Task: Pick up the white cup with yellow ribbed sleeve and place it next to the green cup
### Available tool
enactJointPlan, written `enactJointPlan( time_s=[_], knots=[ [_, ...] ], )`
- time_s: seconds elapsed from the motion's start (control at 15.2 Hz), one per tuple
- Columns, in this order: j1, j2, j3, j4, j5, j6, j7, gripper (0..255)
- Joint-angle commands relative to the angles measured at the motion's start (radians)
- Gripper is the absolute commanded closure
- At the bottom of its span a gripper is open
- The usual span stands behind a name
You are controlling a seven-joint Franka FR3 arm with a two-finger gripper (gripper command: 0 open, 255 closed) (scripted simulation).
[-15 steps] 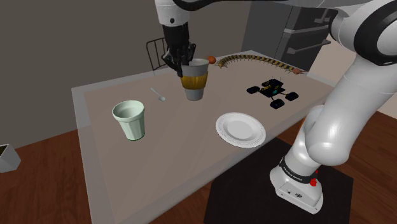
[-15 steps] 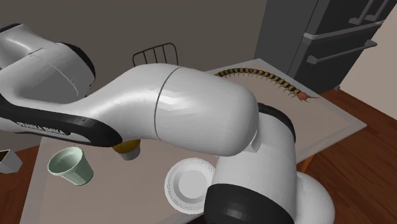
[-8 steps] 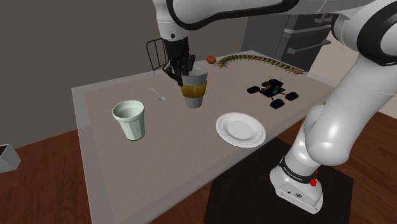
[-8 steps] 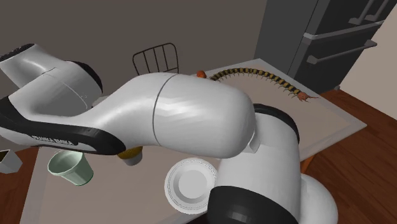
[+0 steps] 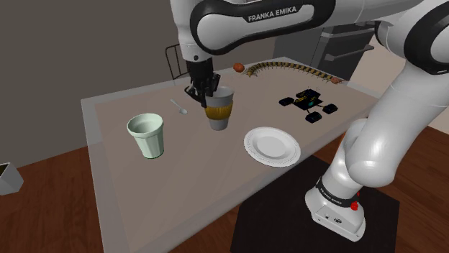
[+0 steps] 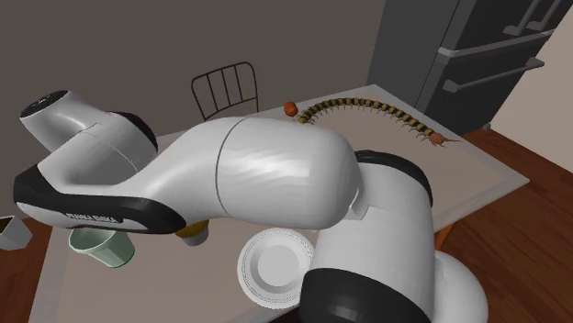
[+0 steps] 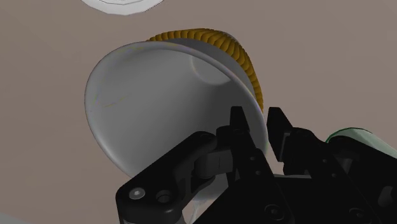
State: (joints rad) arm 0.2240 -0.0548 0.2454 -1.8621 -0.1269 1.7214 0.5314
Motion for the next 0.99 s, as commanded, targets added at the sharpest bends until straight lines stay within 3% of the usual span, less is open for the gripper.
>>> enactJointPlan(
  time_s=[0.0, 0.92],
  knots=[
    [-0.001, 0.002, -0.001, -0.026, -0.001, 0.029, 0.003, 255],
    [-0.001, 0.037, 0.0, -0.176, -0.017, 0.211, 0.032, 255]
  ],
)
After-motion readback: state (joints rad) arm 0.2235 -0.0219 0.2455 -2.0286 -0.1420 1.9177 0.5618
